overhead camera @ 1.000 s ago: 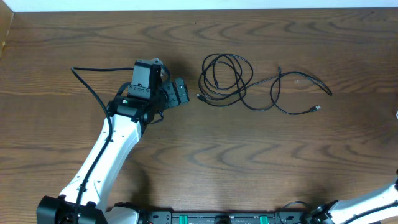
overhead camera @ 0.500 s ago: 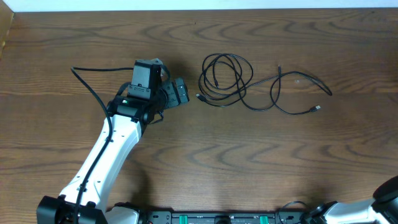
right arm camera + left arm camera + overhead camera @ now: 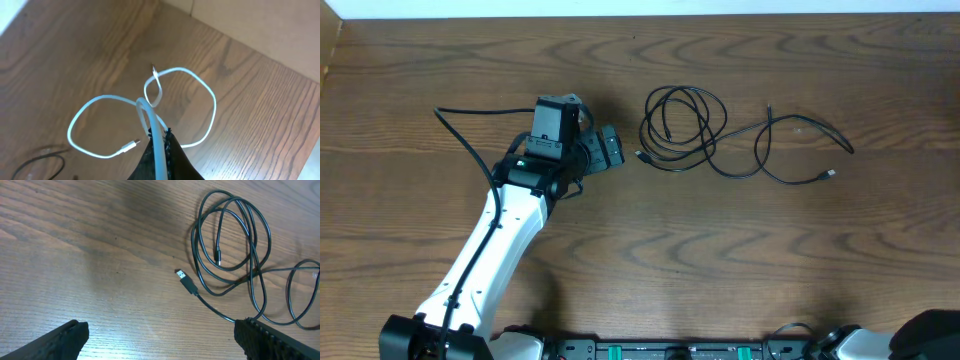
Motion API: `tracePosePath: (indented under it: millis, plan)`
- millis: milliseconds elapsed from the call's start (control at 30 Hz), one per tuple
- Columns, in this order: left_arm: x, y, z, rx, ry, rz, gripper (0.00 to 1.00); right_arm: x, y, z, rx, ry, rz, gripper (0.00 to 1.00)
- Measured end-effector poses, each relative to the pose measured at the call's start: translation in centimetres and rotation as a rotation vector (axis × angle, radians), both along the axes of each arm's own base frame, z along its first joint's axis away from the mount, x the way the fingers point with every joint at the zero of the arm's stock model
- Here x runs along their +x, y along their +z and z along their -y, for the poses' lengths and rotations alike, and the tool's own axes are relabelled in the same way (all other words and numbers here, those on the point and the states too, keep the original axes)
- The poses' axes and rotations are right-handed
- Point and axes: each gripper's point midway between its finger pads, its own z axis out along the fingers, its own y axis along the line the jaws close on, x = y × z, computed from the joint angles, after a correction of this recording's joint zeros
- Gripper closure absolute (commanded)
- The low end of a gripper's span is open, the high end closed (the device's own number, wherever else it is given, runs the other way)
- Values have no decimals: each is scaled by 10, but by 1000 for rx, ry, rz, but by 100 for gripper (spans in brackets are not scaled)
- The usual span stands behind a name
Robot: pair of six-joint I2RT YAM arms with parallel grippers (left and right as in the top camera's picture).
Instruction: Untangle cables
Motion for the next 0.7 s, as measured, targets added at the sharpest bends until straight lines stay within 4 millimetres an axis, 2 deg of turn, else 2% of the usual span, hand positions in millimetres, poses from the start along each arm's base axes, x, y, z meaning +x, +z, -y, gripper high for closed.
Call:
tracePosePath:
  millis: [200, 433, 567, 700]
  plan:
    - [0, 0, 0, 0, 0, 0, 0, 7, 23, -9, -62, 29, 56, 99]
    - [0, 0, 0, 0, 0, 0, 0, 12, 27, -3, -96, 48, 63, 98]
    - [0, 0, 0, 0, 0, 0, 0, 21, 8, 6, -73, 59, 24, 98]
    - [0, 0, 0, 0, 0, 0, 0, 30, -40, 22, 4, 57, -74, 97]
